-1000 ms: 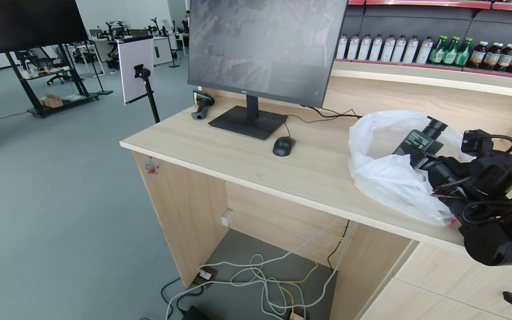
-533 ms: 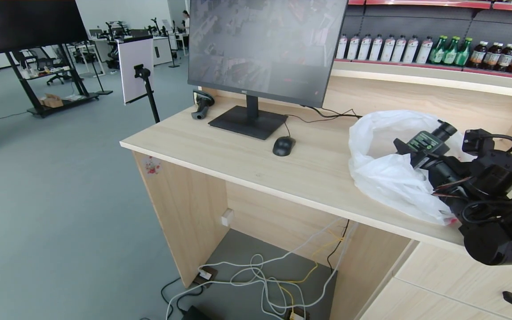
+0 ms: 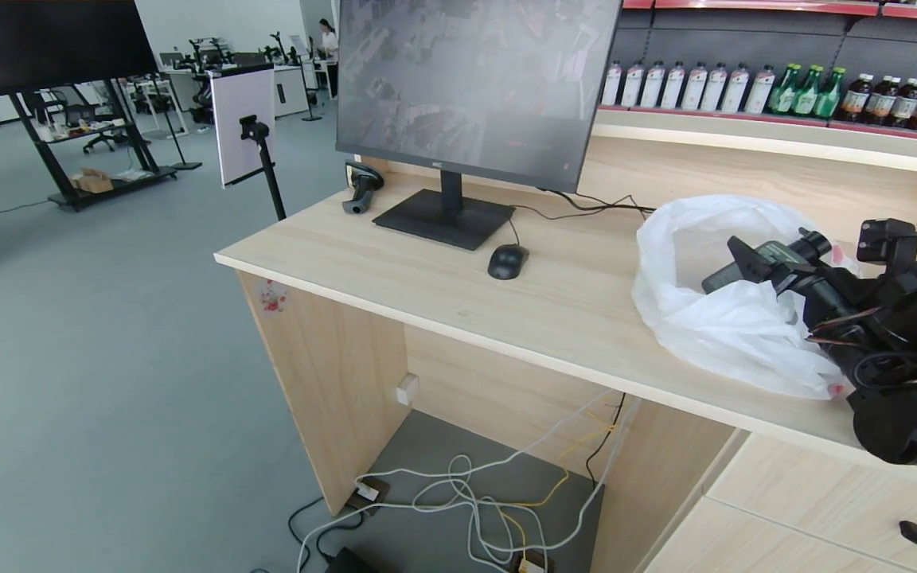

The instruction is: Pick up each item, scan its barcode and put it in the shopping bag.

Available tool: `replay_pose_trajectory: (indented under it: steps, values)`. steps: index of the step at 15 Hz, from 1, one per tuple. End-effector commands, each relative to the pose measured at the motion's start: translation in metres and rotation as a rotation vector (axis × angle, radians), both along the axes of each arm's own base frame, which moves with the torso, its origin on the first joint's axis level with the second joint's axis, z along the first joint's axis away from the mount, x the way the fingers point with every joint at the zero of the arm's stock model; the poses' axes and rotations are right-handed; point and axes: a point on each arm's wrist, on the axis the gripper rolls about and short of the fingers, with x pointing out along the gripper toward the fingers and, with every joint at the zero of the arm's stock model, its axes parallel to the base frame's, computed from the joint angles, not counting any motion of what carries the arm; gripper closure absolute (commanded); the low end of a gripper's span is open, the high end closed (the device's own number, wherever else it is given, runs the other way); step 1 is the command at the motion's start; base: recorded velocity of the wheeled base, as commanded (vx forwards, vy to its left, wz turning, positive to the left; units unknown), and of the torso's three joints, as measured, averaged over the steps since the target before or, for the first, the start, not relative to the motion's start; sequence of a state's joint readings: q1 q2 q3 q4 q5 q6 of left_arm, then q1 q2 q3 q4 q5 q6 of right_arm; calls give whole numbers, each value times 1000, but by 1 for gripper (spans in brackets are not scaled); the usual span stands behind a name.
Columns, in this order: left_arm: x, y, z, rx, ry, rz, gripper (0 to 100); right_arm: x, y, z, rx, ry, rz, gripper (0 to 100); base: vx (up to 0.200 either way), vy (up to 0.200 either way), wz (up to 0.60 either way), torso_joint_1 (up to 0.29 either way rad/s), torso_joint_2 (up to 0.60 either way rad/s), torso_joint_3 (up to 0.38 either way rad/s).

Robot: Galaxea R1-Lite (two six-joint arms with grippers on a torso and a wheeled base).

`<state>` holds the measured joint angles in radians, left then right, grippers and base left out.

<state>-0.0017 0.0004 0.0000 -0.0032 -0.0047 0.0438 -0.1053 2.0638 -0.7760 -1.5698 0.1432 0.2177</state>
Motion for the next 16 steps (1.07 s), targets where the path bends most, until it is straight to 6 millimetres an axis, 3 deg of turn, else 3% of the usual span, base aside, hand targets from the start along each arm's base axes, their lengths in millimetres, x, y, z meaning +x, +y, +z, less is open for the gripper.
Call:
replay_pose_trajectory:
  steps: [1, 10, 14, 16]
  values:
    - [0, 0, 0, -1, 0, 0, 0, 2, -4, 9, -18, -36, -10, 0, 0, 0, 0, 0, 0, 0]
    - [0, 0, 0, -5, 4, 0, 0, -2, -8, 34, -79, -123, -37, 0, 0, 0, 0, 0, 0, 0]
    - [0, 0, 0, -7, 4, -1, 0, -16, -3, 58, -117, -188, -26, 0, 0, 0, 0, 0, 0, 0]
    - [0, 0, 0, -7, 4, -1, 0, -36, 1, 74, -176, -226, 16, 0, 0, 0, 0, 0, 0, 0]
